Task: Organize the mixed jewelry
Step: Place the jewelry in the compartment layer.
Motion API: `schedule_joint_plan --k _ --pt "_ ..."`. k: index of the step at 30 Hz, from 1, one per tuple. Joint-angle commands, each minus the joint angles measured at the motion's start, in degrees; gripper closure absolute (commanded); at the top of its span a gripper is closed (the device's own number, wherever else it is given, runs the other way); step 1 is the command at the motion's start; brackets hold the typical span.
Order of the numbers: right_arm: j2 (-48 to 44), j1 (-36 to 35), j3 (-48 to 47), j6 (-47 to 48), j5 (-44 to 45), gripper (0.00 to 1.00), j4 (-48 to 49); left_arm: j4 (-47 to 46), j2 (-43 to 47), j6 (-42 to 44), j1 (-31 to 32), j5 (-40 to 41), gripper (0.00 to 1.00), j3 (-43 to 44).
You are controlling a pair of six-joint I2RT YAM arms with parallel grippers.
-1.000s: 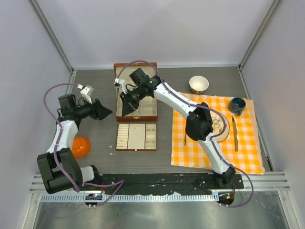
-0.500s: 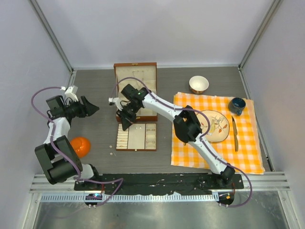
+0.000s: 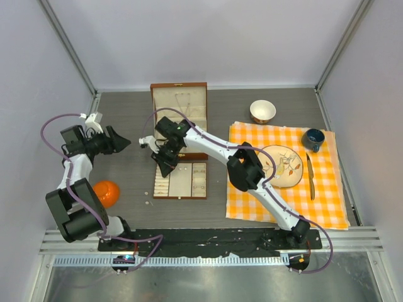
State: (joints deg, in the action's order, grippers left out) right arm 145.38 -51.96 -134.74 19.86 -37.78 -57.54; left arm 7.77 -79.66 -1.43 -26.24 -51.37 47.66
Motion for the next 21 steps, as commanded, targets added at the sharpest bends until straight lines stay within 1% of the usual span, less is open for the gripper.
schedule_joint_plan --k 1,21 --pt "-0.6 0.0 -3.1 2.0 1.6 0.99 -0.3 -0.1 -0.3 0.2 -0.6 -0.5 0.39 2.3" --pt "-0.8 -1.5 -4.0 1.5 -1.5 0.99 0.0 0.5 -3.0 1.0 -0.8 -0.5 0.39 2.8"
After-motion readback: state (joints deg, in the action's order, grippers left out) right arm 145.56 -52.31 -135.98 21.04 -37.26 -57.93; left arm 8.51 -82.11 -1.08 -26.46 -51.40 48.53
